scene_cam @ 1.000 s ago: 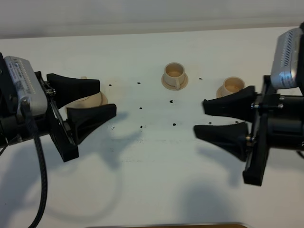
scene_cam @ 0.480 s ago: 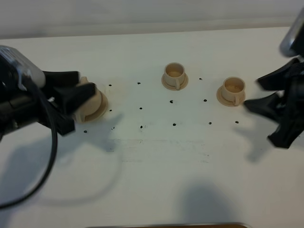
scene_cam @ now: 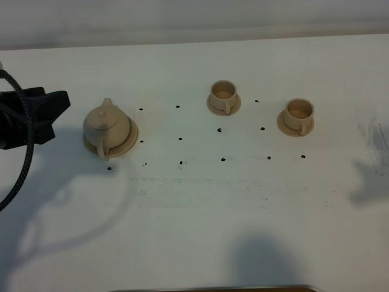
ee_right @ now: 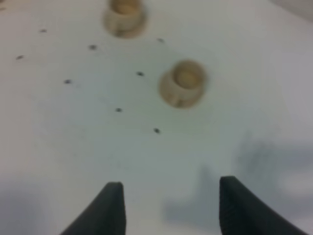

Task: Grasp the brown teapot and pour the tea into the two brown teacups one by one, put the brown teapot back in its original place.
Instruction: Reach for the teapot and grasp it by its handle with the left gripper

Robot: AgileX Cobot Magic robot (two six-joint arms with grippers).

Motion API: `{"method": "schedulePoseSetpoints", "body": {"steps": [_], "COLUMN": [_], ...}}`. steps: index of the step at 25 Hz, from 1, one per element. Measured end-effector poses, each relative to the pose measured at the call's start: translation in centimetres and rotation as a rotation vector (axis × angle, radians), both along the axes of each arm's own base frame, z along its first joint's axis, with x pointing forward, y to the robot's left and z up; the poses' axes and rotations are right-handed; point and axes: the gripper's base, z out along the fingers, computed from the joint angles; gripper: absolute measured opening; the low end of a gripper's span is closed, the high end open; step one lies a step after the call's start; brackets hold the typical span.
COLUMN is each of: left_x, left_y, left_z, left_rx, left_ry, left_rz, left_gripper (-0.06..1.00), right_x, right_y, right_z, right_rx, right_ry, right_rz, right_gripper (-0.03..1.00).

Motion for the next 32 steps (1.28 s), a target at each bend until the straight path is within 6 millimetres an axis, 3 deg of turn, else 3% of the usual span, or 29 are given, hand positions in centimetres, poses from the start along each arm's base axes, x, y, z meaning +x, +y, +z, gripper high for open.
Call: {"method": "schedulePoseSetpoints", "body": {"steps": [6, 12, 23, 32], "left_x": [-1.3, -1.5, -0.8, 0.6], "left_y": [0.6, 1.1, 1.8, 1.9], "left_z": [1.4, 1.2, -0.2, -2.4], "left_rx": [0.026, 0.037, 0.039, 0.038], "left_ry": [-0.039, 0.006, 0.097, 0.203], "left_rz": [0.089, 0.143, 0.216, 0.214], "left_gripper": [0.49, 0.49, 0.49, 0.49], "right_x": [-3.5, -6.2, -9.6, -12.1], "right_y": [-1.9, -2.7, -3.1, -3.4], "right_z": [1.2, 1.2, -4.8, -7.4], "right_rx": [0.028, 0.051, 0.105, 0.189], "right_ry": [-0.04, -0.052, 0.03, -0.009], "right_rz": [-0.169, -0.2, -0.214, -0.216], "right_gripper": [0.43, 0.43, 0.43, 0.43]}}
